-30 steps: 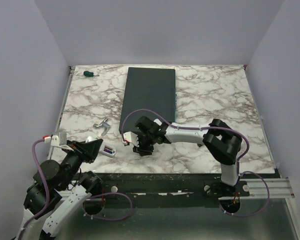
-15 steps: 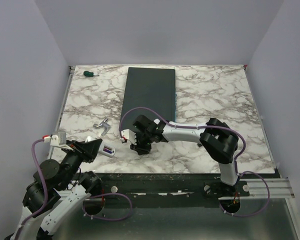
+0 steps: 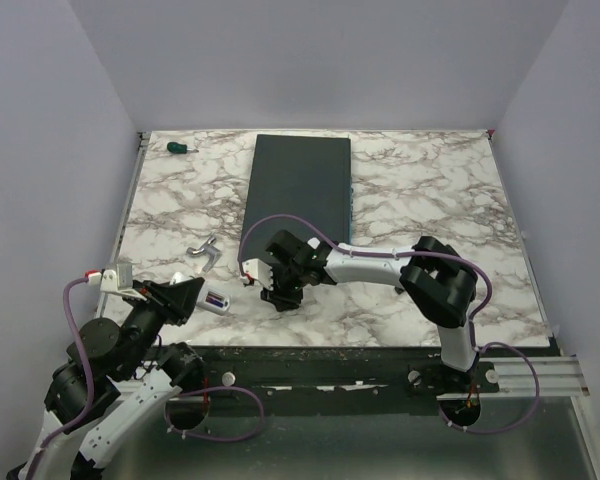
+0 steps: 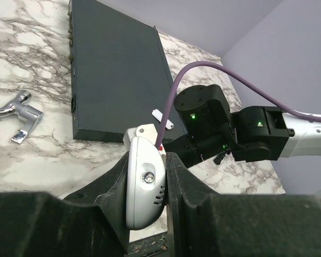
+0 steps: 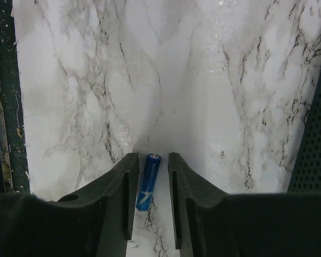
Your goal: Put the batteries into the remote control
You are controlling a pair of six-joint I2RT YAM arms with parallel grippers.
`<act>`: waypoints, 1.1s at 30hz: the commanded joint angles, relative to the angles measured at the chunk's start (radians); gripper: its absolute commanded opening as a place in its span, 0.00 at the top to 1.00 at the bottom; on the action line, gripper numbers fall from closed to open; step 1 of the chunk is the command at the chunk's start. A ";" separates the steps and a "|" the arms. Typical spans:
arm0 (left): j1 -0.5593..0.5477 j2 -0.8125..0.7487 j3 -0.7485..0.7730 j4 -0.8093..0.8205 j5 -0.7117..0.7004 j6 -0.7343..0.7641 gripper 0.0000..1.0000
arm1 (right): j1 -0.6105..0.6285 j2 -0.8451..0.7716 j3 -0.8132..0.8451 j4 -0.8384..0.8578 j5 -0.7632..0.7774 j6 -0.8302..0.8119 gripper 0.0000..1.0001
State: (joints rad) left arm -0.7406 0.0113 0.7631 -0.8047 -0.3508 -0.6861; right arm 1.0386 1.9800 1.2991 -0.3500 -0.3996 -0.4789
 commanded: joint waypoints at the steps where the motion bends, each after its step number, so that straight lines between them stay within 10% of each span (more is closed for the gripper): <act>1: -0.010 -0.178 0.012 0.015 -0.033 -0.009 1.00 | 0.000 0.004 -0.022 -0.072 0.041 0.010 0.63; 22: -0.029 -0.176 0.001 0.030 -0.053 -0.023 1.00 | 0.000 -0.016 -0.021 -0.098 0.061 0.164 0.94; 33: -0.039 -0.127 0.045 0.030 -0.075 -0.021 1.00 | 0.000 -0.241 -0.196 0.200 0.085 0.389 0.99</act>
State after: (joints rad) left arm -0.7731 0.0113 0.7834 -0.8043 -0.4030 -0.7044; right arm 1.0386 1.8103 1.1427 -0.2768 -0.3454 -0.1944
